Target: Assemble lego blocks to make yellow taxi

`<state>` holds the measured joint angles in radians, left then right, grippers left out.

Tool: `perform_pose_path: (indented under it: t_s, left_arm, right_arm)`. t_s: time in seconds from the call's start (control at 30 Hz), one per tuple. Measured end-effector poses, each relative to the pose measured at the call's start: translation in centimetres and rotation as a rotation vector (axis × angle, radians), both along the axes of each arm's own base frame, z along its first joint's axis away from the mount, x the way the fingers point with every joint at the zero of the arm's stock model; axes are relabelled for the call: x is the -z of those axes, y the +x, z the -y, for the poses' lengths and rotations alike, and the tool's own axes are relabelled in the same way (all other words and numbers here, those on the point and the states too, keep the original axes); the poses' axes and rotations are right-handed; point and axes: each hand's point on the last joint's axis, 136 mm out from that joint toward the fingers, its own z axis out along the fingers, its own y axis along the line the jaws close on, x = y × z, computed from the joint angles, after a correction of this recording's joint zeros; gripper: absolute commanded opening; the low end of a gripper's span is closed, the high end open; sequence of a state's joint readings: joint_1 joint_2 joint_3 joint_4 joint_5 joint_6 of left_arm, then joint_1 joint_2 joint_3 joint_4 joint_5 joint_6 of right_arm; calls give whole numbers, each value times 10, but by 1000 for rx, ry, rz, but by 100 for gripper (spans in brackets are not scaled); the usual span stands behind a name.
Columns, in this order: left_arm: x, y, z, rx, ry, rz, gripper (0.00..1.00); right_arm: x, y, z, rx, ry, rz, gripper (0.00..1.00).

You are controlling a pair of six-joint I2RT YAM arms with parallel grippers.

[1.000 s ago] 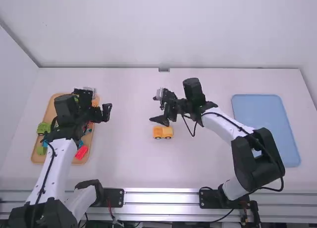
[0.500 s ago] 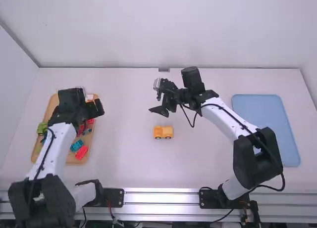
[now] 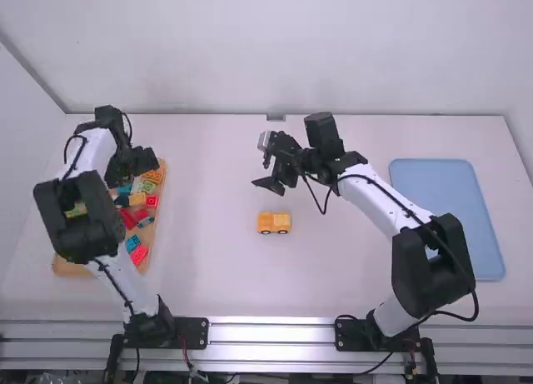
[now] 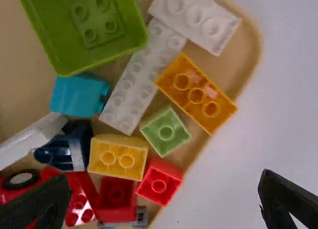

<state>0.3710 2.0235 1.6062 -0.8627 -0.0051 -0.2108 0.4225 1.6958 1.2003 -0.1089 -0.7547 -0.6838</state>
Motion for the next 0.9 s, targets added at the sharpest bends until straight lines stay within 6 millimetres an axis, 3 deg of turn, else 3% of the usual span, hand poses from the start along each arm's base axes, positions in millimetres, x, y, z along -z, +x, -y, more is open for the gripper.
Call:
perform_pose_path:
  t_s: [0.17, 0.37, 0.43, 0.57, 0.6, 0.83, 0.9]
  left_arm:
    - [15, 2, -11, -182, -121, 5, 99]
    - [15, -21, -30, -685, -186, -36, 99]
    - [16, -26, -33, -771, -194, -45, 99]
    - [18, -29, -38, -881, -207, -39, 99]
    - [20, -30, -37, -910, -211, -42, 95]
    - [27, -46, -25, -1035, -225, -116, 90]
    - [27, -46, -26, -1051, -226, -114, 93]
  right_arm:
    - [1, 2, 1, 9, -8, 5, 99]
    - [4, 6, 4, 38, -29, 11, 99]
    - [4, 7, 4, 42, -33, 15, 99]
    - [4, 8, 5, 46, -34, 17, 99]
    - [3, 9, 4, 45, -32, 21, 99]
    - [1, 12, 4, 52, -29, 36, 99]
    - [2, 12, 5, 57, -34, 39, 99]
